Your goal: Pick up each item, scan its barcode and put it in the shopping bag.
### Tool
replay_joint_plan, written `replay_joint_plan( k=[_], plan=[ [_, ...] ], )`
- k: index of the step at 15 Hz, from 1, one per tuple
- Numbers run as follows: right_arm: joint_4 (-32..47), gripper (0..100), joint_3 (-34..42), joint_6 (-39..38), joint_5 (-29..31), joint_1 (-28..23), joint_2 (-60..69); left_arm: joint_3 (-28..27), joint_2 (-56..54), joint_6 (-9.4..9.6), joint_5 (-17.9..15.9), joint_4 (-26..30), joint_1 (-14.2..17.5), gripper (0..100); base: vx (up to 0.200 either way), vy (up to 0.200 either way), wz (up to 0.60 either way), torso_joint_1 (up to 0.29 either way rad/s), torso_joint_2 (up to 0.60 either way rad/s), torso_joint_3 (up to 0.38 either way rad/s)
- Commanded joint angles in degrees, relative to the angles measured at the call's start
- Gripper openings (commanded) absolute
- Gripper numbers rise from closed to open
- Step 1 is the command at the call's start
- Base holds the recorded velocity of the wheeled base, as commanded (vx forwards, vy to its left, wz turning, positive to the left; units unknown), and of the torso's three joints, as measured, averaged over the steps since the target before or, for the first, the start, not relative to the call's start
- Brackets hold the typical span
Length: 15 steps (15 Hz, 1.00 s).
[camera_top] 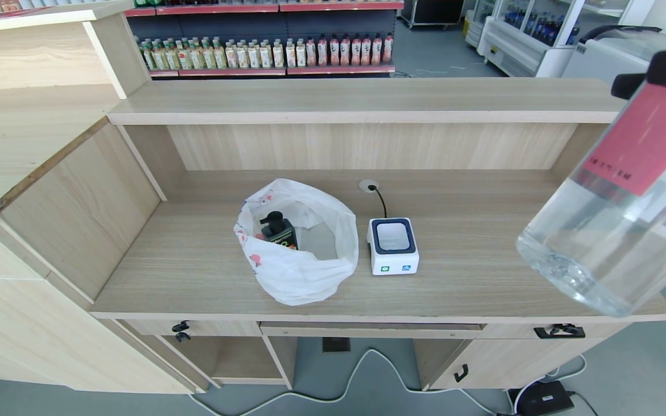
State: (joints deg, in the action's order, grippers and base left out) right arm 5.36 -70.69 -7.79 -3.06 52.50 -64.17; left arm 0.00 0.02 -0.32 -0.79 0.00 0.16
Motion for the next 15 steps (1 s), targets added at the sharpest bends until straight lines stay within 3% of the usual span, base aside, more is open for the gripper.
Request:
replay_joint_plan(
  k=[1,3,5,7,10,13,15],
  plan=[
    [0.0,0,0.0,0.1,0.0,0.1,0.0,0.0,0.0,-0.03,0.0,0.0,0.0,100,0.0,0.0,0.0,0.0,0.0,0.0],
    [0.0,0,1.1,1.2,0.3,-0.7,0.3,0.0,0.0,-0.03,-0.1,0.0,0.0,100,0.0,0.0,0.0,0.0,0.0,0.0],
    [-0.6,0,3.7,6.0,3.4,-5.0,0.5,0.0,0.0,-0.03,0.0,0.0,0.0,100,0.0,0.0,0.0,0.0,0.0,0.0],
    [-3.7,0,8.5,8.8,4.9,-13.0,0.8,0.0,0.0,-0.03,0.0,0.0,0.0,100,0.0,0.0,0.0,0.0,0.0,0.0],
    [-13.0,0,15.1,10.8,3.4,-31.2,-3.3,0.0,0.0,-0.03,0.0,0.0,0.0,100,0.0,0.0,0.0,0.0,0.0,0.0],
    [-22.5,0,17.3,13.9,3.2,-44.3,-12.1,0.0,0.0,-0.03,0.0,0.0,0.0,100,0.0,0.0,0.0,0.0,0.0,0.0],
    [-26.0,0,17.3,19.0,3.4,-49.4,-16.2,0.0,0.0,-0.03,0.0,0.0,0.0,100,0.0,0.0,0.0,0.0,0.0,0.0]
  ],
)
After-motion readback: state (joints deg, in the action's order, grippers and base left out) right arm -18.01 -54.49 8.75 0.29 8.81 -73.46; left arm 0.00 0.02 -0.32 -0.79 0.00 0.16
